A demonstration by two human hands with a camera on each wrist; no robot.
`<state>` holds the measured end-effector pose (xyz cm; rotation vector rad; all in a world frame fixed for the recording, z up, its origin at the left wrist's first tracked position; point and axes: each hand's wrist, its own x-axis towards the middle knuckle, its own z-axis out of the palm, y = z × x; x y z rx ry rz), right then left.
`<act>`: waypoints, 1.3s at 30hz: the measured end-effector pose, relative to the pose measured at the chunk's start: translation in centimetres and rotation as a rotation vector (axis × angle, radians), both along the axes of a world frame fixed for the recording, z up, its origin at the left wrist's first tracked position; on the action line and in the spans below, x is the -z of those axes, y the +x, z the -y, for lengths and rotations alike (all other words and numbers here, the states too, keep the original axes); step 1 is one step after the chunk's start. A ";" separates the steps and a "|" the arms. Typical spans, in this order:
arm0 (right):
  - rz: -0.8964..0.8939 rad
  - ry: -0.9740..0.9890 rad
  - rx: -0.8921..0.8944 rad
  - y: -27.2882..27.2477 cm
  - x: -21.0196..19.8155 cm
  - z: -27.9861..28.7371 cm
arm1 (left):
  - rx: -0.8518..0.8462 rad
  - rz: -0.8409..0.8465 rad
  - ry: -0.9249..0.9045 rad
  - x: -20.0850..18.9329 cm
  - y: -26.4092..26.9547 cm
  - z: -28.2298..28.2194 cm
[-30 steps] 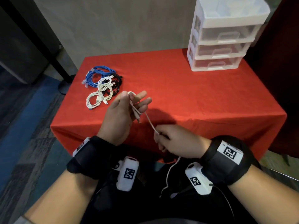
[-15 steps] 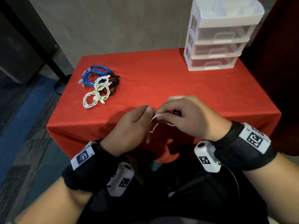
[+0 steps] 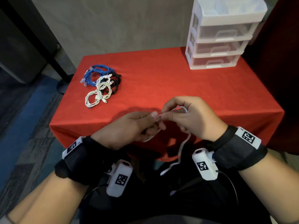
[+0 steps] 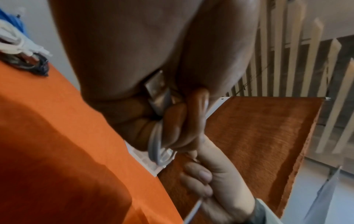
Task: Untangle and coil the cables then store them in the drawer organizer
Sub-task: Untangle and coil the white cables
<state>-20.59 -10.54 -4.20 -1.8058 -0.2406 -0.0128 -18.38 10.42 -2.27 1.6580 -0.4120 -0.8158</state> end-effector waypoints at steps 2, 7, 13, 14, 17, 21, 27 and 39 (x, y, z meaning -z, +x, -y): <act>-0.022 0.019 0.033 0.1 0.2 0.4 | 0.022 -0.059 -0.037 0.4 -0.4 0.1; 0.024 -0.091 0.101 0.5 1.9 0.6 | -0.245 -0.240 -0.301 0.3 -0.2 0.4; 0.000 -0.271 0.091 -0.6 4.0 -0.5 | -0.579 -0.206 -0.428 -0.2 1.4 0.1; 0.000 -0.292 0.059 -1.1 4.1 -1.1 | -0.610 -0.184 -0.429 -0.3 1.6 0.2; 0.013 -0.347 -0.077 -2.2 4.4 -2.8 | -0.625 -0.034 -0.422 -0.1 2.1 0.6; 0.078 -0.401 -0.175 -2.9 2.9 -3.5 | -0.539 0.331 -0.187 1.7 1.5 1.3; 0.223 -0.468 -0.059 -1.0 -0.6 -0.9 | -0.242 0.806 0.263 3.2 0.3 0.7; 0.183 -0.324 0.021 0.3 0.4 -0.6 | -0.190 0.275 -0.115 1.9 -0.8 1.4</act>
